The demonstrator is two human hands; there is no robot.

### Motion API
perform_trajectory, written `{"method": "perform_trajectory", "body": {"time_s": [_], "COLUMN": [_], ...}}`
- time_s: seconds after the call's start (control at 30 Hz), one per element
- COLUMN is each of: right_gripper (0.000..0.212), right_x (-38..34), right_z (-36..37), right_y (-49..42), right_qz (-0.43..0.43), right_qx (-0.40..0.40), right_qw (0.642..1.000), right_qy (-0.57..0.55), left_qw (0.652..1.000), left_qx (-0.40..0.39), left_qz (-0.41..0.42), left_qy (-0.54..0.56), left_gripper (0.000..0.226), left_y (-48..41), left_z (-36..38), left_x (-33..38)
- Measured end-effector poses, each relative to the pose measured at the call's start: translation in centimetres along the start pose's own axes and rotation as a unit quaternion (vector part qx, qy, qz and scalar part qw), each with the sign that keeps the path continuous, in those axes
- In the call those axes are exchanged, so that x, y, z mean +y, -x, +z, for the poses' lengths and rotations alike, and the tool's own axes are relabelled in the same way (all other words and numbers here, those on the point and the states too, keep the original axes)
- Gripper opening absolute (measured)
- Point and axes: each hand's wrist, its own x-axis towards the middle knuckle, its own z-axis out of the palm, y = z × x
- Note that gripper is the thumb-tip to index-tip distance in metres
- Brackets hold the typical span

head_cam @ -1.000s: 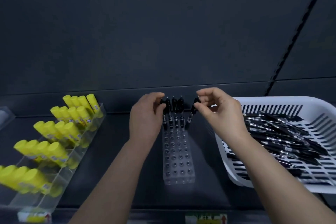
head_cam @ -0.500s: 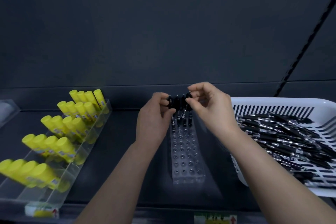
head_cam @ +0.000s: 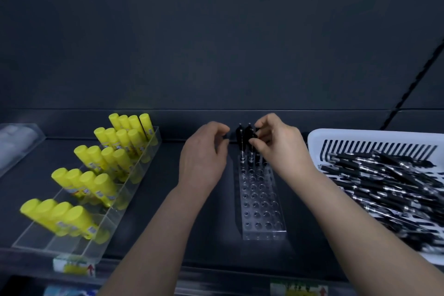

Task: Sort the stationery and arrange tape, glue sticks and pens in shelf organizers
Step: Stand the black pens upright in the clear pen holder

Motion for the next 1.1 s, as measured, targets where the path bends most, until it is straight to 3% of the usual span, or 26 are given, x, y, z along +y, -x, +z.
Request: {"method": "perform_trajectory", "body": {"time_s": [0.13,0.27,0.4,0.57,0.73,0.87,1.1], "right_gripper": [0.033,0.015,0.011,0.011,0.014,0.015,0.014], "right_x": [0.3,2.2,5.6,10.2,13.9,16.0,16.6], "right_z": [-1.8,-5.4,-9.7,-15.4,-19.8,-21.0,-21.1], "right_y": [1.0,2.9,5.7,10.0,13.9,16.1,16.4], "right_qz": [-0.013,-0.050,0.000,0.068,0.126,0.187,0.211], "right_qx": [0.015,0.052,0.034,0.050,0.066,0.073,0.041], "right_qw": [0.999,0.981,0.966,0.955,0.940,0.944,0.959], "right_qy": [0.046,0.179,0.255,0.283,0.308,0.260,0.183], "left_qw": [1.000,0.999,0.997,0.982,0.937,0.872,0.804], "left_qx": [0.009,-0.019,-0.055,-0.131,-0.316,-0.443,-0.490], "left_qz": [0.021,0.046,0.051,0.127,0.145,0.169,0.166], "left_qy": [0.002,0.018,0.013,0.043,-0.014,-0.119,-0.292], "left_gripper": [0.020,0.019,0.022,0.017,0.016,0.018,0.027], "left_y": [0.1,0.4,1.2,3.0,4.7,6.0,5.6], "left_z": [0.0,1.4,4.4,9.1,13.5,16.4,18.7], "left_x": [1.5,4.2,7.3,11.6,16.0,19.0,20.3]}}
